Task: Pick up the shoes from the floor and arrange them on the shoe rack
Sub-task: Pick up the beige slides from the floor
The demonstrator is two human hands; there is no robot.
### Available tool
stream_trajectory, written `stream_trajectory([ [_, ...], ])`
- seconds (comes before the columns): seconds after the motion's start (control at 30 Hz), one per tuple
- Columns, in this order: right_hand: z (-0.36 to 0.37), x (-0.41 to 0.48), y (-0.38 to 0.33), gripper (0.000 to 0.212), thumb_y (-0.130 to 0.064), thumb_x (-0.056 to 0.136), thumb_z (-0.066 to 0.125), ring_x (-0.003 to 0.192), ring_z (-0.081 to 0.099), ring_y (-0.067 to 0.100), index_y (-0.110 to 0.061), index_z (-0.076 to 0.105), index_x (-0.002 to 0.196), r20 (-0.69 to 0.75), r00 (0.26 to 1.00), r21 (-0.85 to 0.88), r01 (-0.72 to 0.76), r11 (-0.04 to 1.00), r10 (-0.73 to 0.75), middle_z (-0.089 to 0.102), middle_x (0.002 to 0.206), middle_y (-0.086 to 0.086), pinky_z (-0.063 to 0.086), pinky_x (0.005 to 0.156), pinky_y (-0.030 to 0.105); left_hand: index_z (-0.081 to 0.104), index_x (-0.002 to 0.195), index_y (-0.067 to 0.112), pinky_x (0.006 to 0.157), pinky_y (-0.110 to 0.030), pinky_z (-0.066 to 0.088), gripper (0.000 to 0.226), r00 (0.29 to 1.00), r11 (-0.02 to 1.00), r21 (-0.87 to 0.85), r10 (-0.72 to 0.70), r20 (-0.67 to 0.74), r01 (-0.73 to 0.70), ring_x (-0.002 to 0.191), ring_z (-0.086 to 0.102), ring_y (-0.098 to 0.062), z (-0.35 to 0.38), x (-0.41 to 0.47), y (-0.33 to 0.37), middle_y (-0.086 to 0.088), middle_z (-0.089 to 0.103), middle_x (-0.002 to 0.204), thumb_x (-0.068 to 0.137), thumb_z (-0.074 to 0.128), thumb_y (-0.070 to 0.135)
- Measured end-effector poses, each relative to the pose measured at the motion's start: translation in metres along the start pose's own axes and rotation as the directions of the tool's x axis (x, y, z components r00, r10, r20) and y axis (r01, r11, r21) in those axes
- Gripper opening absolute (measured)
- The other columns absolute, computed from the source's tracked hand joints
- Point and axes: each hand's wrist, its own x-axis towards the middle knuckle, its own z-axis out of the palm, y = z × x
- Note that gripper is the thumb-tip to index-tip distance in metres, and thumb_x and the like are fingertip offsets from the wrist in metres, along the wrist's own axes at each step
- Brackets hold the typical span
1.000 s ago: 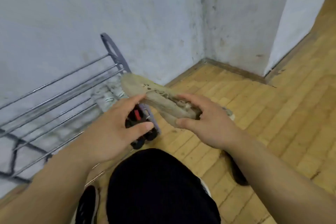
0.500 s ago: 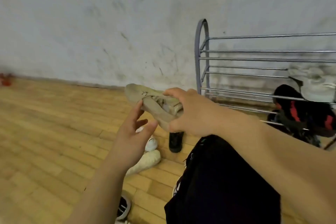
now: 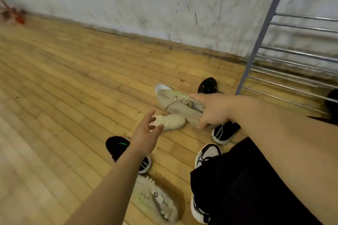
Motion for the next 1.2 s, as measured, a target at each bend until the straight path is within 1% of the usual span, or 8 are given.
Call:
stream_trajectory([
  [0.1,0.013,0.023,0.000,0.108,-0.024,0.085,0.080,0.126,0.059,0.033,-0.025,0.006,0.164,0.049,0.999,-0.040,-0.021,0.999,0.023,0.056,0.145,0.015,0.048,0.097,0.030,0.029,0.161,0.031,0.077,-0.026,0.050,0.070,0.966,0.959,0.120,-0.258,-0.001,0.256,0.124,0.060,-0.023,0.020,0.000,-0.061,-0.004,0.053,0.147,0.100,0.062,0.043],
  [0.2,0.022,0.042,-0.012,0.107,-0.024,0.085,0.079,0.121,0.062,0.036,-0.028,0.006,0.164,0.148,0.988,-0.094,-0.015,0.995,0.029,0.062,0.139,0.019,0.054,0.102,0.047,0.024,0.161,0.029,0.090,-0.041,0.057,0.083,0.884,0.859,0.208,-0.456,-0.106,0.468,0.115,0.062,-0.033,0.041,-0.029,-0.119,-0.018,0.051,0.141,0.091,0.062,0.052],
  [0.3,0.026,0.049,-0.026,0.108,-0.024,0.086,0.079,0.105,0.064,0.024,-0.032,0.005,0.164,0.164,0.986,-0.105,0.035,0.994,-0.018,0.061,0.135,0.008,0.057,0.095,0.039,0.012,0.162,0.038,0.113,-0.052,0.039,0.093,0.719,0.677,0.242,-0.653,-0.239,0.695,0.140,0.035,-0.044,0.062,-0.064,-0.158,-0.016,0.022,0.160,0.087,0.062,0.059],
  [0.43,0.029,0.052,-0.037,0.110,-0.025,0.088,0.079,0.103,0.062,0.021,-0.037,0.001,0.164,0.179,0.982,-0.109,0.071,0.991,-0.051,0.056,0.142,0.008,0.057,0.093,0.039,0.011,0.162,0.040,0.105,-0.044,0.049,0.094,0.535,0.529,0.081,-0.834,-0.135,0.845,0.124,0.046,-0.039,0.086,-0.095,-0.180,-0.017,0.019,0.161,0.090,0.070,0.051],
  [0.6,0.035,0.055,-0.031,0.105,-0.027,0.084,0.081,0.105,0.065,0.024,-0.042,0.011,0.161,0.192,0.981,-0.104,0.062,0.993,-0.041,0.060,0.133,0.006,0.058,0.095,0.045,0.010,0.164,0.035,0.056,-0.024,0.047,0.110,0.665,0.663,-0.133,-0.746,-0.039,0.736,0.085,0.052,-0.024,0.109,-0.107,-0.191,-0.018,0.050,0.135,0.083,0.083,0.026],
  [0.8,0.033,0.055,-0.023,0.097,-0.027,0.081,0.083,0.116,0.065,0.032,-0.031,0.024,0.157,0.178,0.984,-0.107,0.011,0.994,0.008,0.059,0.140,0.011,0.056,0.099,0.050,0.026,0.162,0.025,0.077,-0.031,0.053,0.100,0.699,0.684,-0.329,-0.709,-0.093,0.650,0.110,0.059,-0.029,0.109,-0.097,-0.169,-0.012,0.054,0.145,0.081,0.084,0.013],
  [1.07,0.021,0.026,-0.028,0.109,-0.020,0.085,0.080,0.118,0.062,0.029,-0.038,0.006,0.164,0.052,0.997,-0.021,0.050,0.999,-0.049,0.052,0.150,0.010,0.054,0.100,0.043,0.031,0.158,0.035,0.091,-0.050,0.062,0.096,0.802,0.754,-0.454,-0.584,-0.131,0.475,0.120,0.061,-0.034,0.066,-0.099,-0.123,-0.009,0.052,0.143,0.081,0.078,0.002],
  [1.2,0.009,0.009,-0.030,0.106,-0.018,0.087,0.077,0.101,0.064,0.024,-0.036,0.006,0.164,-0.106,0.992,0.002,0.063,0.998,-0.062,0.054,0.143,0.010,0.056,0.077,0.033,0.035,0.155,0.040,0.098,-0.047,0.059,0.085,0.898,0.824,-0.518,-0.384,-0.215,0.228,0.122,0.063,-0.023,0.038,-0.081,-0.052,0.001,0.057,0.143,0.088,0.079,0.013],
])
